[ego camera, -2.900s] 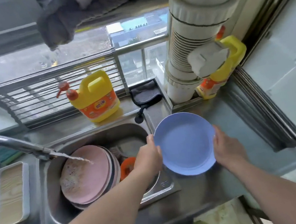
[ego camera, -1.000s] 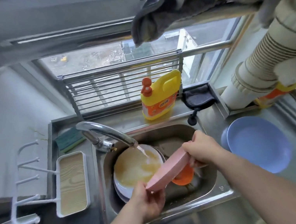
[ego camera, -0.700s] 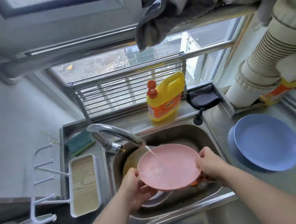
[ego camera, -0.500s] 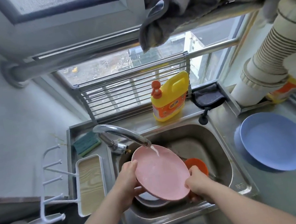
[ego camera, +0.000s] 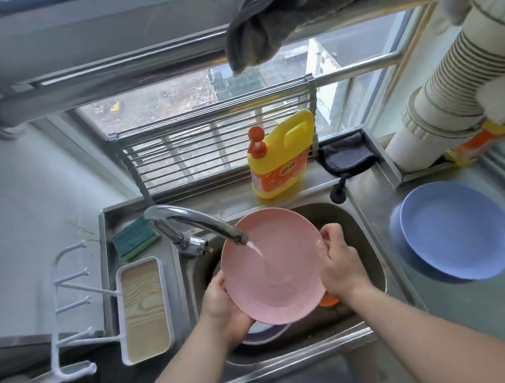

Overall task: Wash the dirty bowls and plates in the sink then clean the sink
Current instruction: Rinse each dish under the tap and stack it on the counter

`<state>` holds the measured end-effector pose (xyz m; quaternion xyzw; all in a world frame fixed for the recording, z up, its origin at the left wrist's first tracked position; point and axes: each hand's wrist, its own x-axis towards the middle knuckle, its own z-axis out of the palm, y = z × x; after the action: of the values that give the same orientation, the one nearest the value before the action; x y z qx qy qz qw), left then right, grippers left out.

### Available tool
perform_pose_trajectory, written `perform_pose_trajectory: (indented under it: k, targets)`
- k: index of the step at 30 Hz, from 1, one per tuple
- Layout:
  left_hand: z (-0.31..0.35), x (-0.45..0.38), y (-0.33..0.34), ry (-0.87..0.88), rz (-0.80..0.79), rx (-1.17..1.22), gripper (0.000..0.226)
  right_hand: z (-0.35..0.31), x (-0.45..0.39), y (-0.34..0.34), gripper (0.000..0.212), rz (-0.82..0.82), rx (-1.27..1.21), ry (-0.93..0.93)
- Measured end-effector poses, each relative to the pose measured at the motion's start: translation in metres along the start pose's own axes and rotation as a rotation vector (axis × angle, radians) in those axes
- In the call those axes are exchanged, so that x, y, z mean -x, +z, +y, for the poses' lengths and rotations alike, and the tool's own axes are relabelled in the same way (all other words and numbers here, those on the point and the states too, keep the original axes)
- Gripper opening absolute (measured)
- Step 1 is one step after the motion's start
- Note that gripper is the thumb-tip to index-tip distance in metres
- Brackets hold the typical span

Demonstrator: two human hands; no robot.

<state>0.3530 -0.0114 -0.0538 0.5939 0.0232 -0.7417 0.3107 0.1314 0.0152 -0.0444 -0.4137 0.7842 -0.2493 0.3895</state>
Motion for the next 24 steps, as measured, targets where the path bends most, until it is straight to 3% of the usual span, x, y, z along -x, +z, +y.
perform_pose_trajectory:
  k: [2, 4, 9, 14, 19, 24]
  targets:
    - [-0.013, -0.005, 0.014, -0.078, 0.0, 0.075, 0.061, -0.006, 0.001, -0.021, 0.01, 0.013, 0.044, -0.1]
    - [-0.024, -0.006, 0.026, -0.183, -0.037, 0.082, 0.057, -0.011, 0.0, -0.039, 0.021, 0.01, 0.062, -0.141]
    - [-0.041, -0.005, 0.041, -0.254, -0.114, -0.004, 0.049, 0.006, -0.023, -0.061, 0.031, -0.049, -0.06, 0.018]
    - [-0.024, 0.003, 0.03, -0.13, -0.044, -0.241, 0.043, 0.043, -0.025, -0.042, 0.02, -0.176, -0.099, 0.258]
    - [0.014, 0.015, 0.022, 0.113, -0.016, -0.487, 0.045, 0.055, -0.001, 0.014, 0.013, -0.298, -0.02, 0.287]
    - [0.044, 0.021, 0.0, 0.309, 0.098, -0.636, 0.037, 0.037, 0.009, 0.067, 0.03, -0.15, -0.122, 0.292]
